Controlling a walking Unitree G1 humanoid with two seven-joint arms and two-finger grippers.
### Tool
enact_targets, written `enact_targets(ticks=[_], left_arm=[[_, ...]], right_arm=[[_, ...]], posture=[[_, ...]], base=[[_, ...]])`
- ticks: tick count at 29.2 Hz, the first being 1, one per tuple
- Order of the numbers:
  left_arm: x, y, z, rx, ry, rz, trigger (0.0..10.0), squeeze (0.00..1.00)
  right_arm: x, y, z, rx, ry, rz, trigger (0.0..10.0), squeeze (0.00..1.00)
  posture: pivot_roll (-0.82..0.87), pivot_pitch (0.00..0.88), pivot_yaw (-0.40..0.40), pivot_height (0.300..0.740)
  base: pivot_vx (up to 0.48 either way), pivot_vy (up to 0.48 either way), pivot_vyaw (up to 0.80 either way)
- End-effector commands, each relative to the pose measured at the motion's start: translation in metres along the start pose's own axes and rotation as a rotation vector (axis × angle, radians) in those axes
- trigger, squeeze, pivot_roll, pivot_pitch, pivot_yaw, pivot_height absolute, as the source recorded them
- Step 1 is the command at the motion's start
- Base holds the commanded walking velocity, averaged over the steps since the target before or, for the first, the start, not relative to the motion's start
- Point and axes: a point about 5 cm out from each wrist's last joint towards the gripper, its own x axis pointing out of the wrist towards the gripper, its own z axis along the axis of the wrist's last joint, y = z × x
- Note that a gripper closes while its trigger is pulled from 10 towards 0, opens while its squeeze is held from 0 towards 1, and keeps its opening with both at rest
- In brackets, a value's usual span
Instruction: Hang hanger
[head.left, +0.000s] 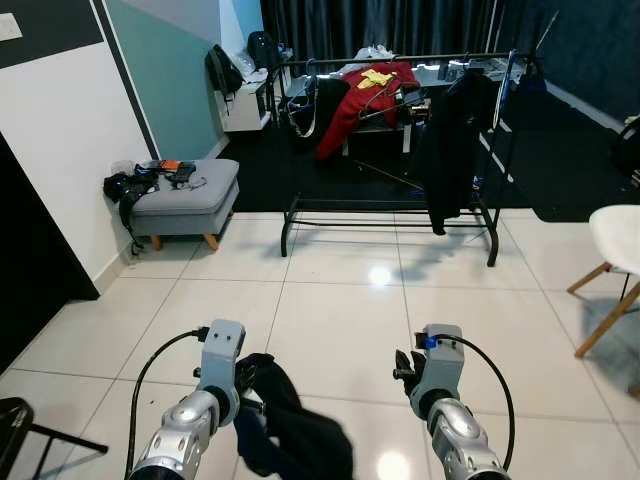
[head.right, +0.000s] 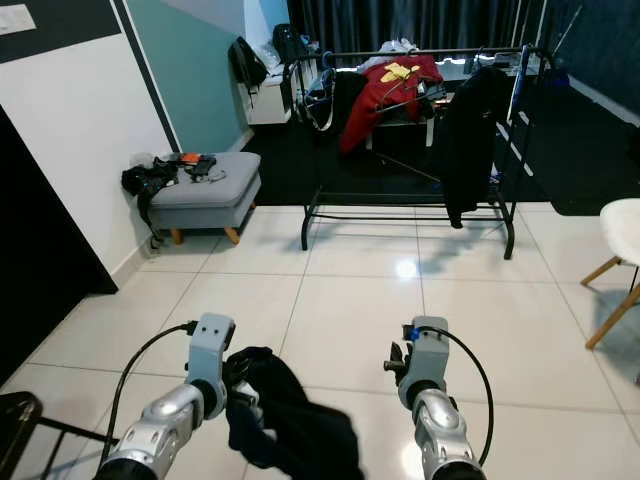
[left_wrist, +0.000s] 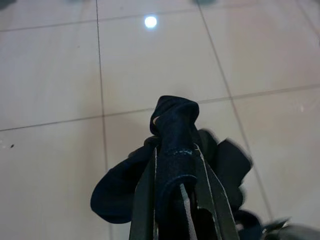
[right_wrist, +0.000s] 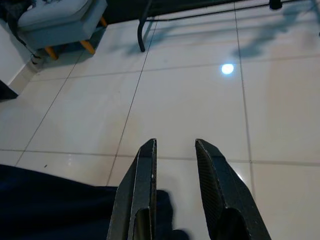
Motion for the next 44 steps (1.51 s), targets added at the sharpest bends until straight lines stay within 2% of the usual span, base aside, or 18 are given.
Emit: enact_targets(ticks=[1,3,12,20,44], left_arm=[[0.0,0.007,0.004,0.043,-0.009,0.012,10.0,0.0],[0.0,0.006,0.006,0.07,-0.033,0.009,10.0,0.0],[-0.001,0.003,0.008,0.093,-0.059,0.001,10.0,0.0],[-0.001,0.001,0.01,0.068,-0.08,-0.017,10.0,0.0],[-0.001,-0.001,0.014,0.04,-0.109,-0.043,10.0,0.0]], right_arm=[[0.001,0.006,-0.002,0.008,0.013,0.017,10.0,0.0],[0.001,0.006,-0.002,0.009,0.013,0.016,10.0,0.0],[0.0,0.005,-0.004,0.011,0.016,0.012,10.0,0.0],[-0.001,0.005,-0.004,0.013,0.015,0.011,10.0,0.0],[0.0,0.003,-0.002,0.009,0.013,0.011,10.0,0.0]], posture=[[-0.02,0.001,0.079,0.74],[-0.02,0.002,0.079,0.74],[-0.02,0.005,0.08,0.74],[-0.02,0.006,0.079,0.74],[-0.03,0.005,0.077,0.74]], base=[[0.0,0.0,0.0],[0.0,0.0,0.0],[0.0,0.0,0.0],[0.0,0.0,0.0],[0.337,0.0,0.0]])
